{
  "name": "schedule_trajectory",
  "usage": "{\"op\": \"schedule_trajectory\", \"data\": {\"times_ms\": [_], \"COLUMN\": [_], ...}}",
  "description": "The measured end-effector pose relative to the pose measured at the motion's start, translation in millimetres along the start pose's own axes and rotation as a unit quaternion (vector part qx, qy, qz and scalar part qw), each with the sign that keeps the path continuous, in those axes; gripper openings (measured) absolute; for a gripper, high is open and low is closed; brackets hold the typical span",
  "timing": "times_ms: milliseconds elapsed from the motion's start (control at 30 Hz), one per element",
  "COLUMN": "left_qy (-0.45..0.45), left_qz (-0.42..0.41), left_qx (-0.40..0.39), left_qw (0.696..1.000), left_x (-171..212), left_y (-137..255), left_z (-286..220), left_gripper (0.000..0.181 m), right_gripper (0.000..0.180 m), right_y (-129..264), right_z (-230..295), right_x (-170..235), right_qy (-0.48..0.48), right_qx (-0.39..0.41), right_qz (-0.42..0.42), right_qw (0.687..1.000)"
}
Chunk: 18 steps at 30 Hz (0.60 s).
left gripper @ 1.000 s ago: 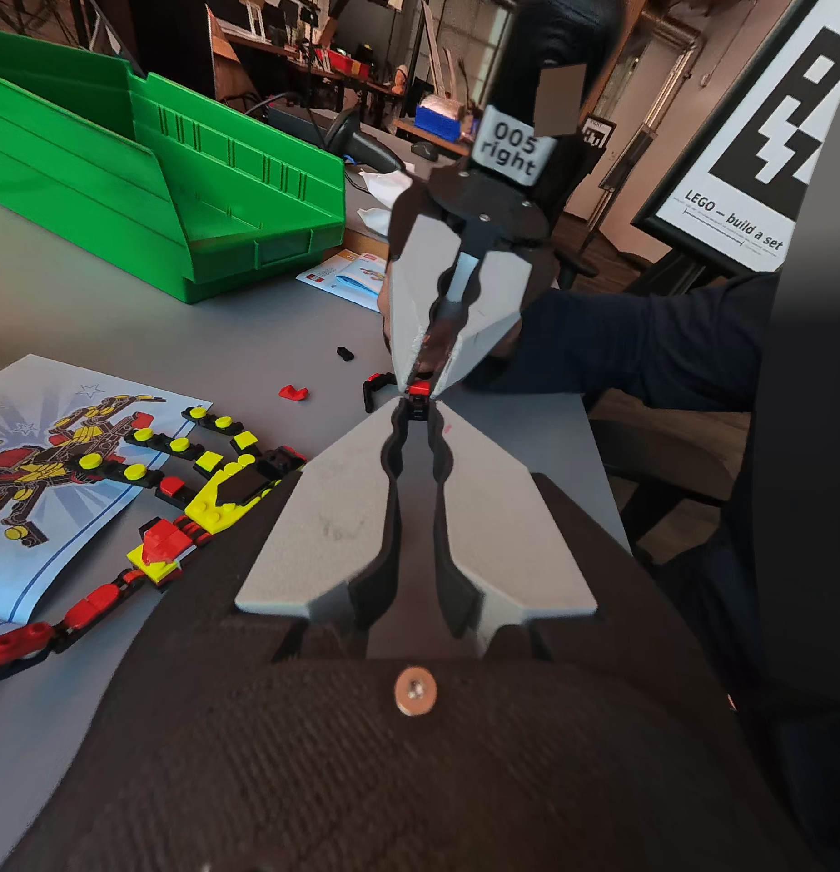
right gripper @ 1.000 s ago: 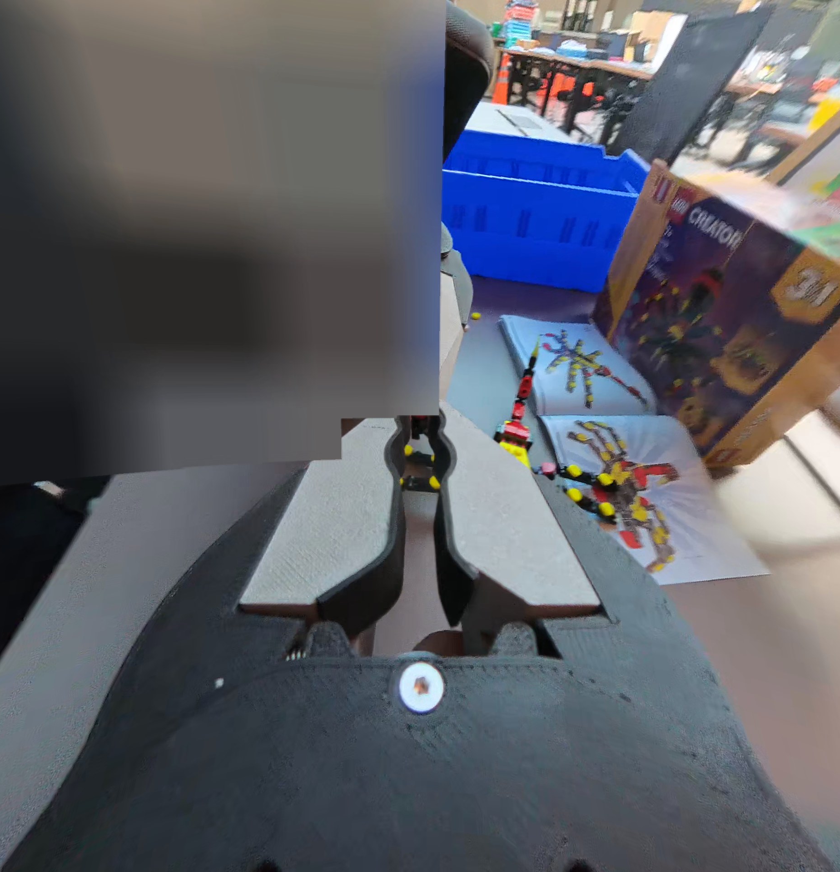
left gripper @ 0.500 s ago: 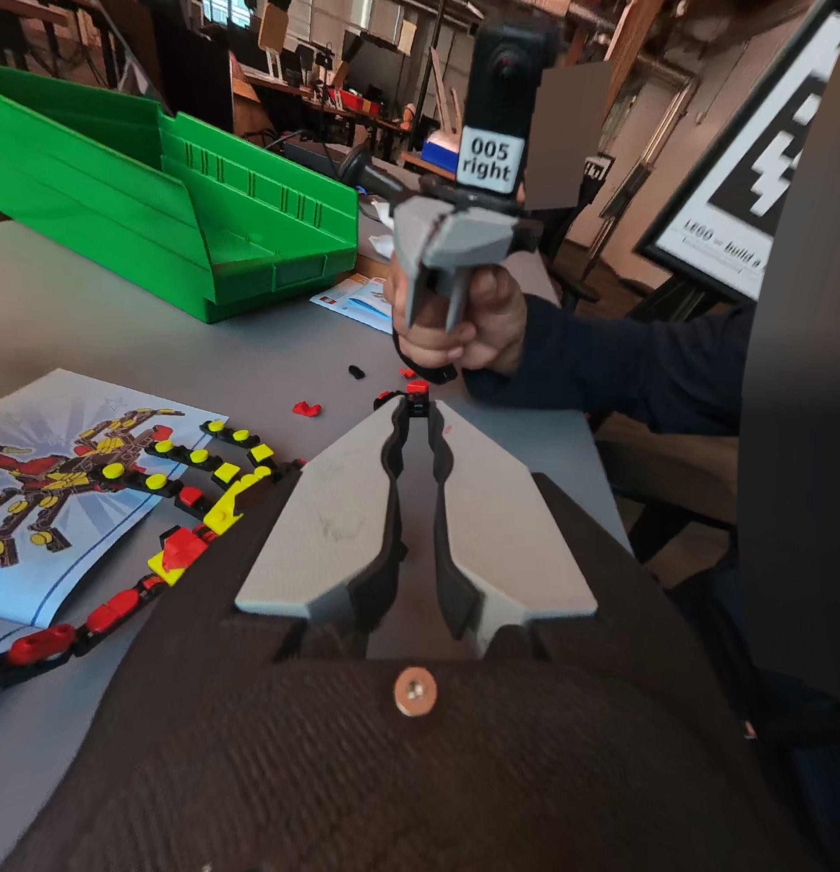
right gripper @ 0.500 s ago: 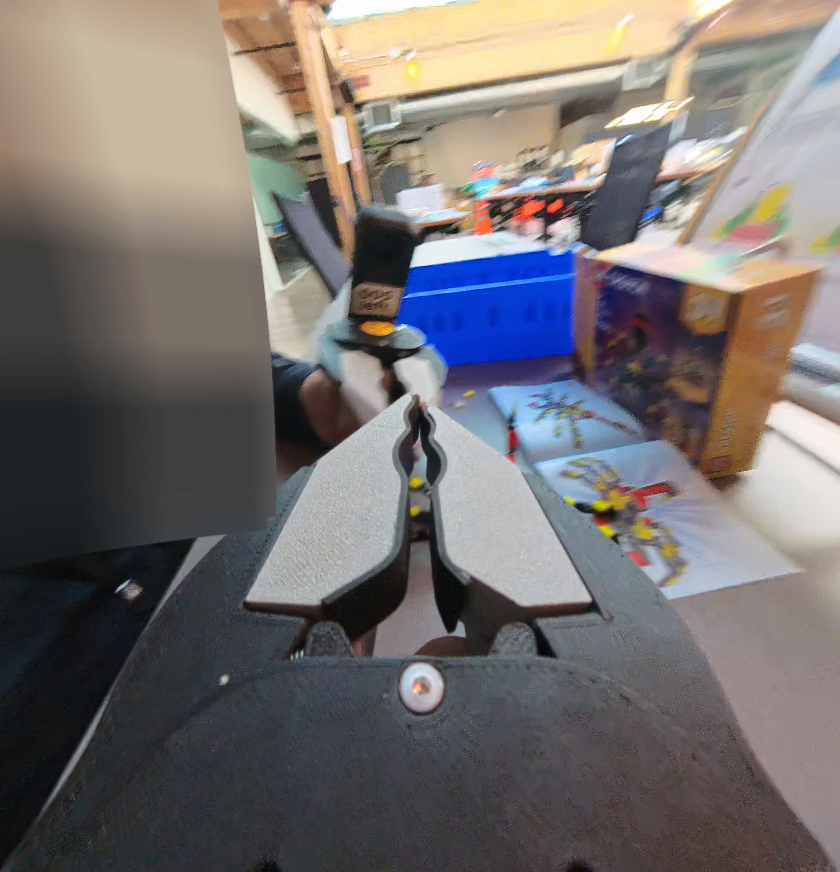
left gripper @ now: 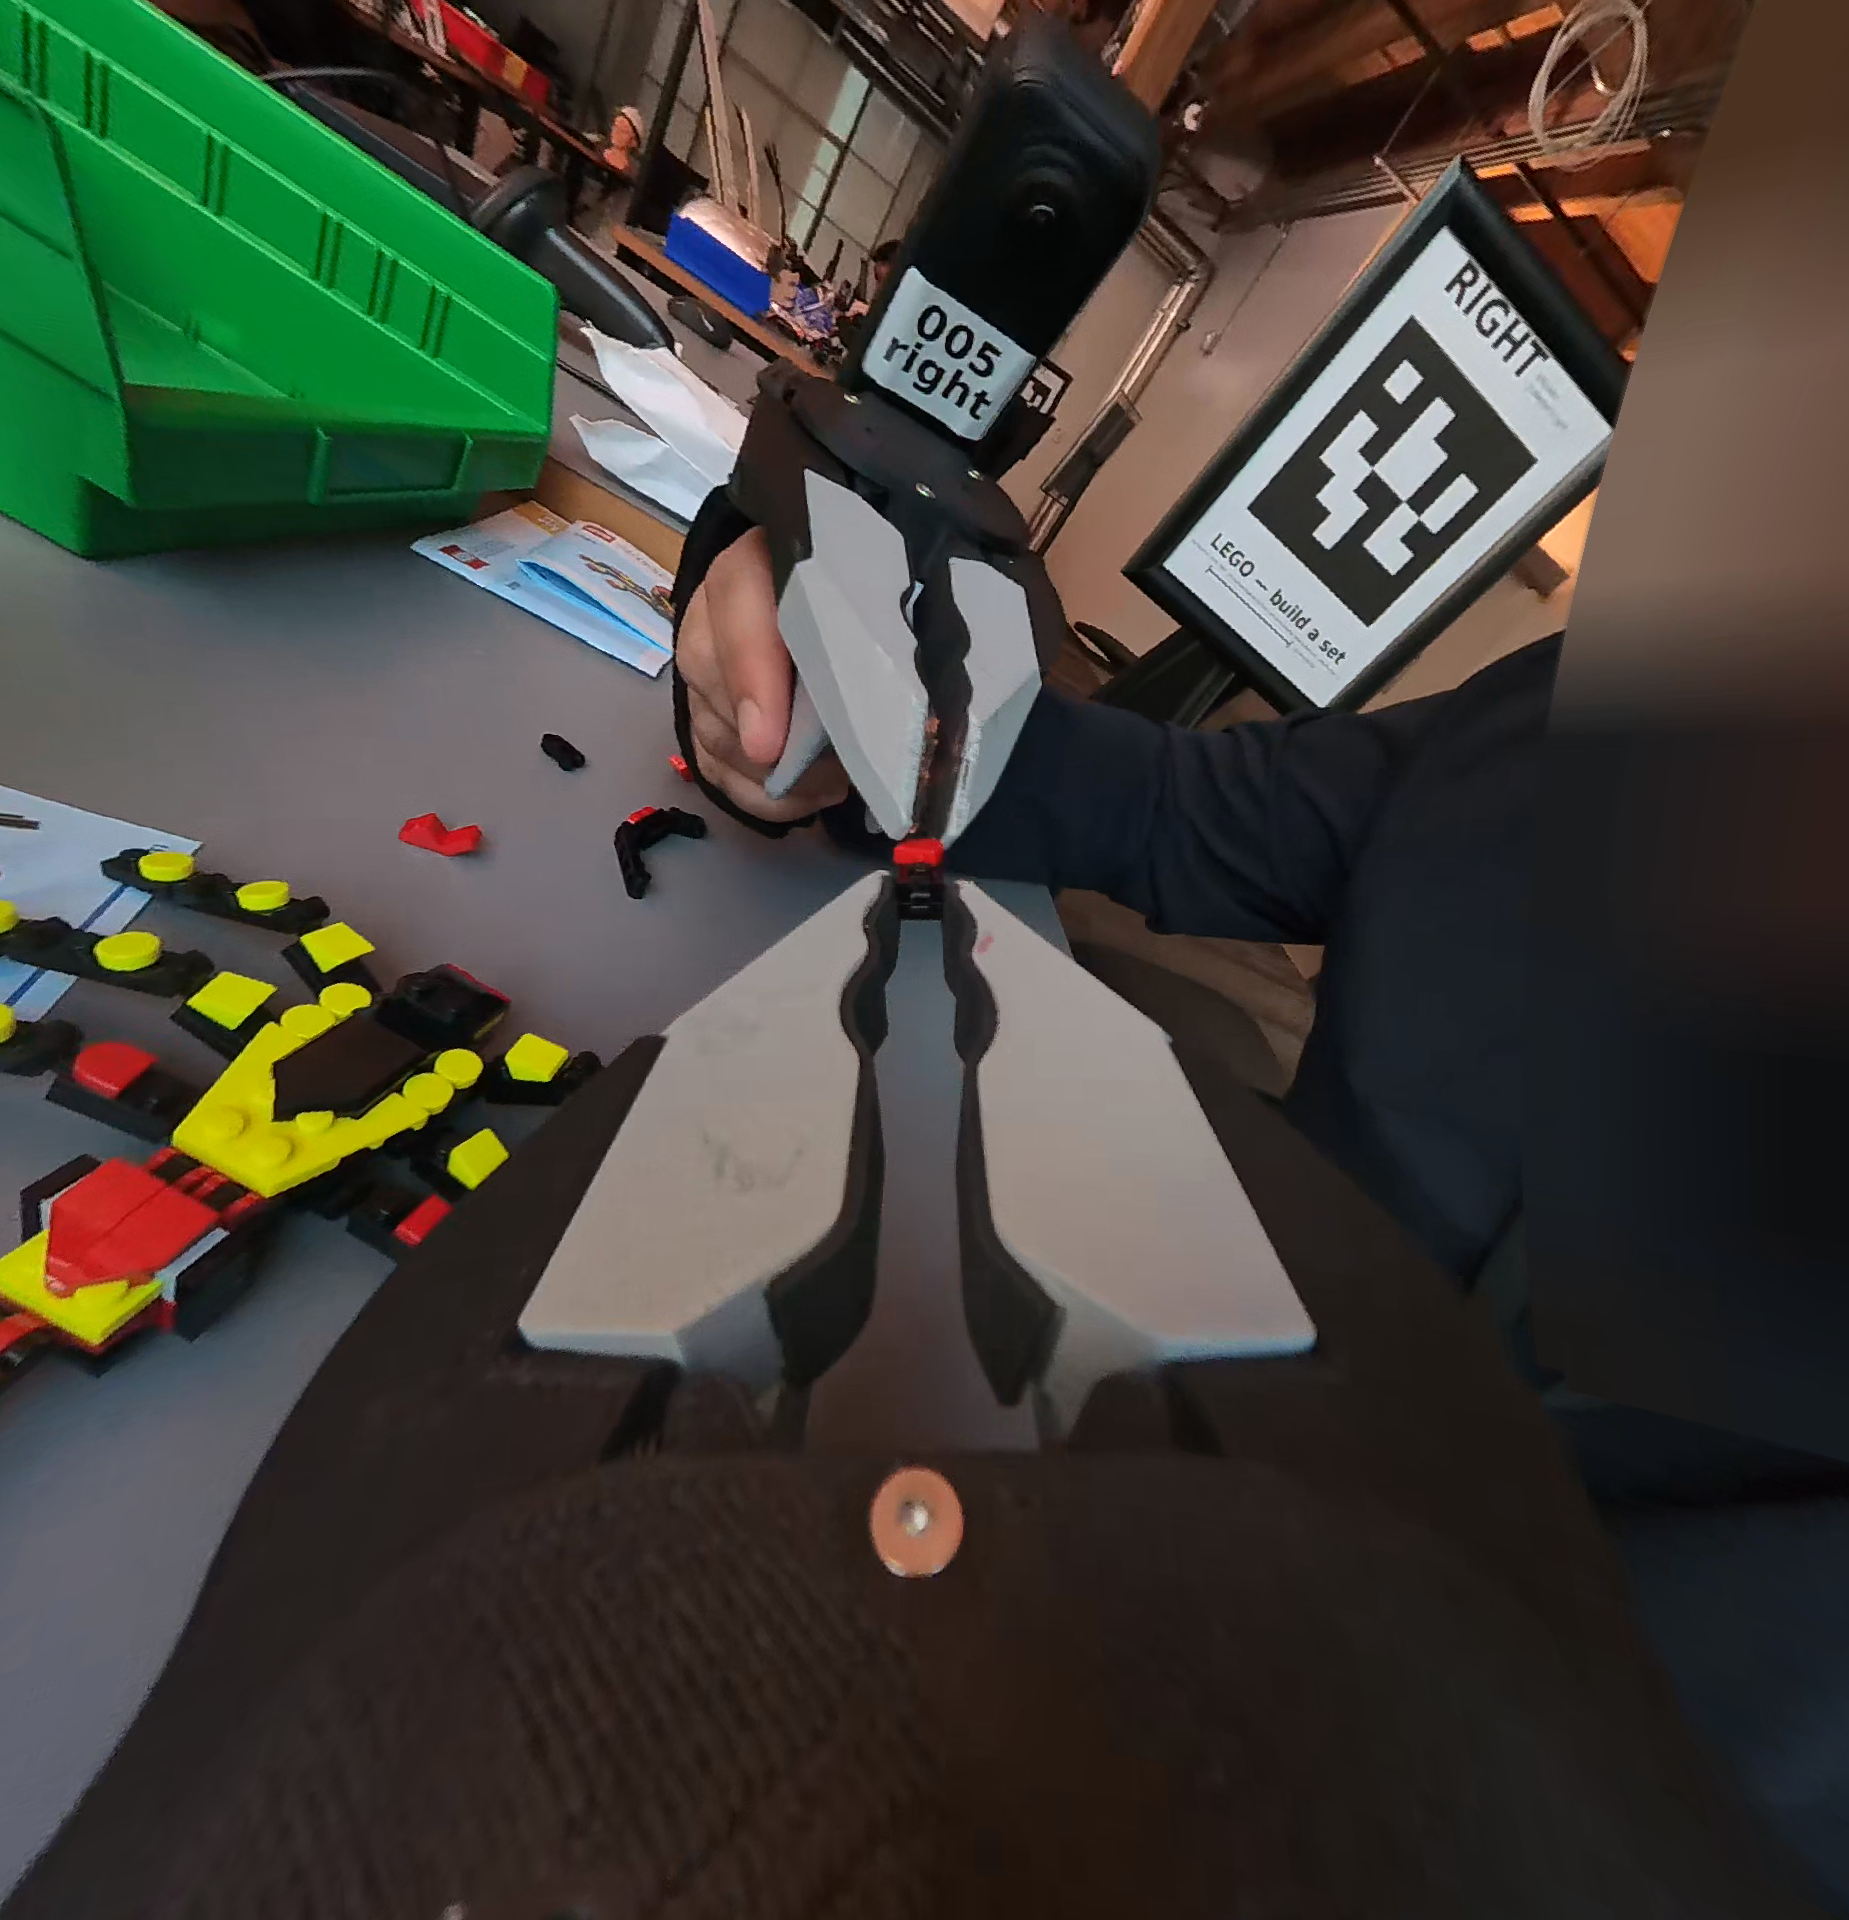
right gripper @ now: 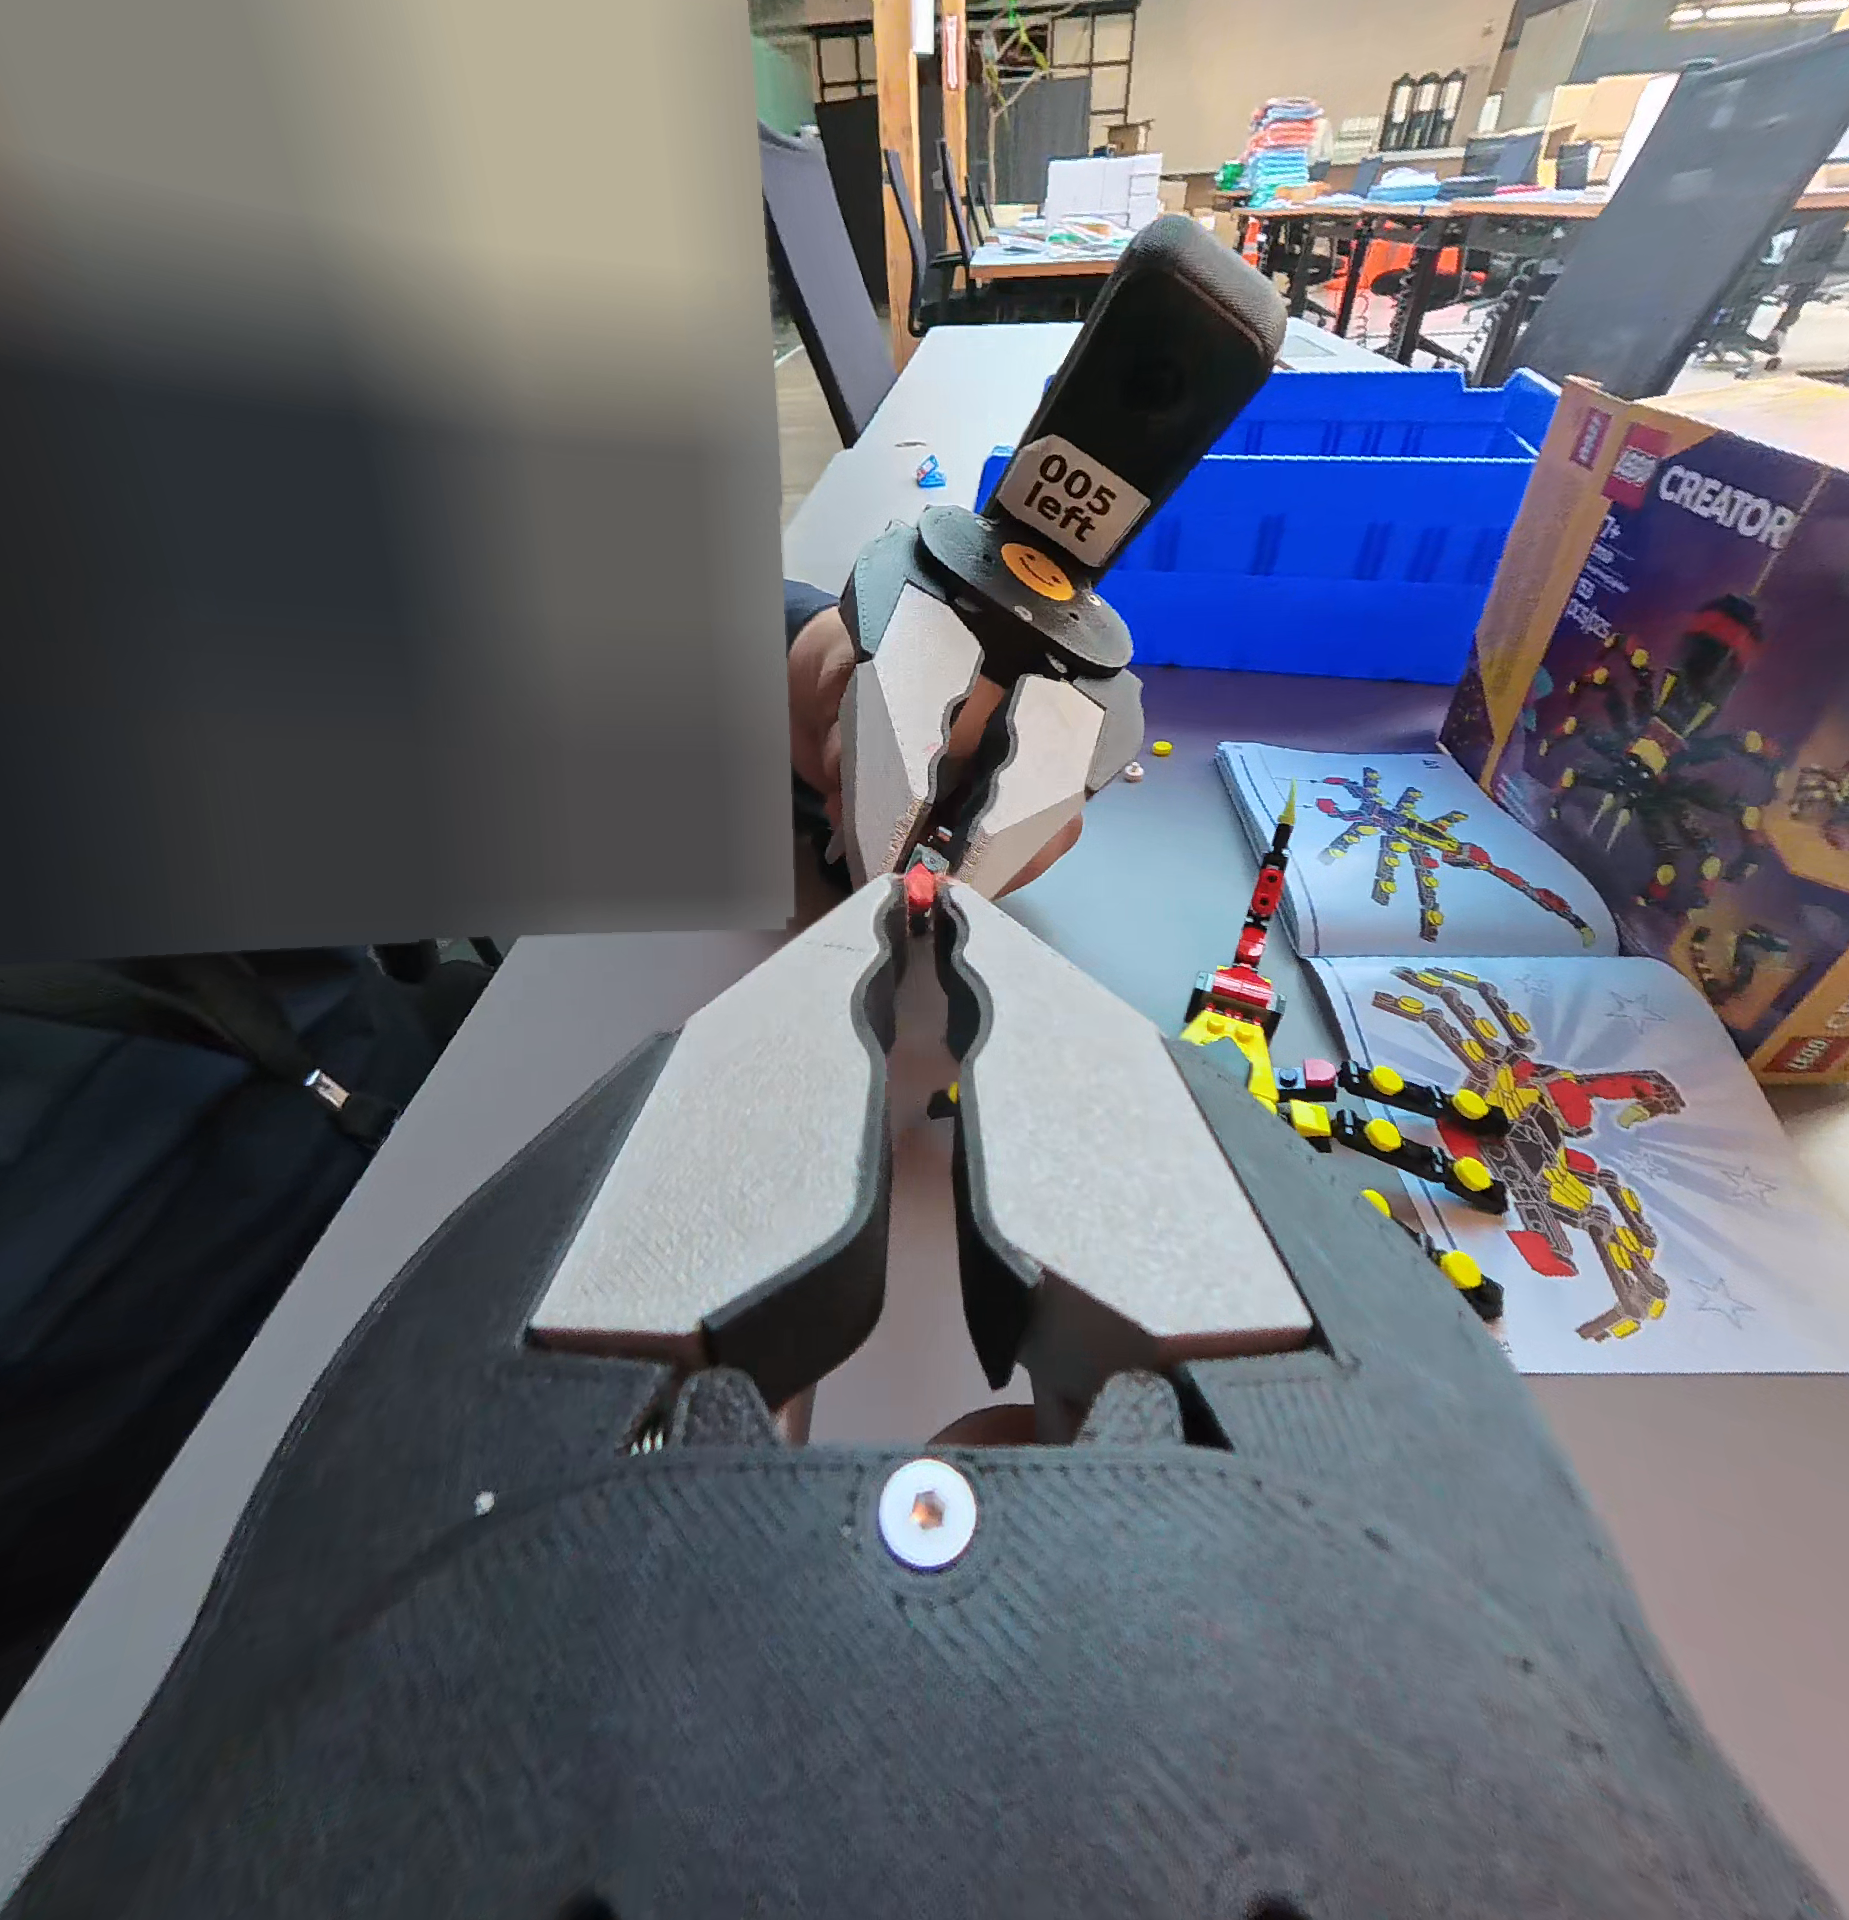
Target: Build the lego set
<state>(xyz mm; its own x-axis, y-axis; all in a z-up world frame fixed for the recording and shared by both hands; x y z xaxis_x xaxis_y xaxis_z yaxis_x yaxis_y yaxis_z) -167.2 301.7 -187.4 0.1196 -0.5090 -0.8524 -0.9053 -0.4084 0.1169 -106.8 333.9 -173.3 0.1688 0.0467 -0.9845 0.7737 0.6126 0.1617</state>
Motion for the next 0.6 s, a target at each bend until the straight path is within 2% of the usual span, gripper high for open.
{"op": "schedule_trajectory", "data": {"times_ms": [133, 400, 600], "left_qy": [-0.008, -0.033, -0.040], "left_qz": [0.005, 0.026, 0.032], "left_qx": [0.029, 0.110, 0.133], "left_qw": [1.000, 0.993, 0.990], "left_x": [1, 9, 11], "left_y": [-1, -5, -4], "left_z": [-7, -31, -37], "left_gripper": [0.004, 0.004, 0.004], "right_gripper": [0.008, 0.004, 0.006], "right_y": [-2, -5, -10], "right_z": [7, 29, 35], "right_x": [1, -3, -4], "right_qy": [0.008, 0.000, -0.008], "right_qx": [-0.026, -0.129, -0.156], "right_qz": [0.000, -0.038, -0.063], "right_qw": [1.000, 0.991, 0.986]}}
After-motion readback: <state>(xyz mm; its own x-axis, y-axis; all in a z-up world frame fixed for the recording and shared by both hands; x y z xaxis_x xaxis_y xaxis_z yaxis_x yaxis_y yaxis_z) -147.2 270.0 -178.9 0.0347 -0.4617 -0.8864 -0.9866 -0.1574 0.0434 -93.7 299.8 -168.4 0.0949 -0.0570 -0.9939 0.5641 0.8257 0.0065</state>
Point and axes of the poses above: each gripper's, where its closed fingertips meet, y back along the fingers, x out of its underside, z = x × y across the jaws, the point moved 4 cm from there along y, back along the fingers, and after that the axes turned 8 degrees about -x, right-handed, at the moved point
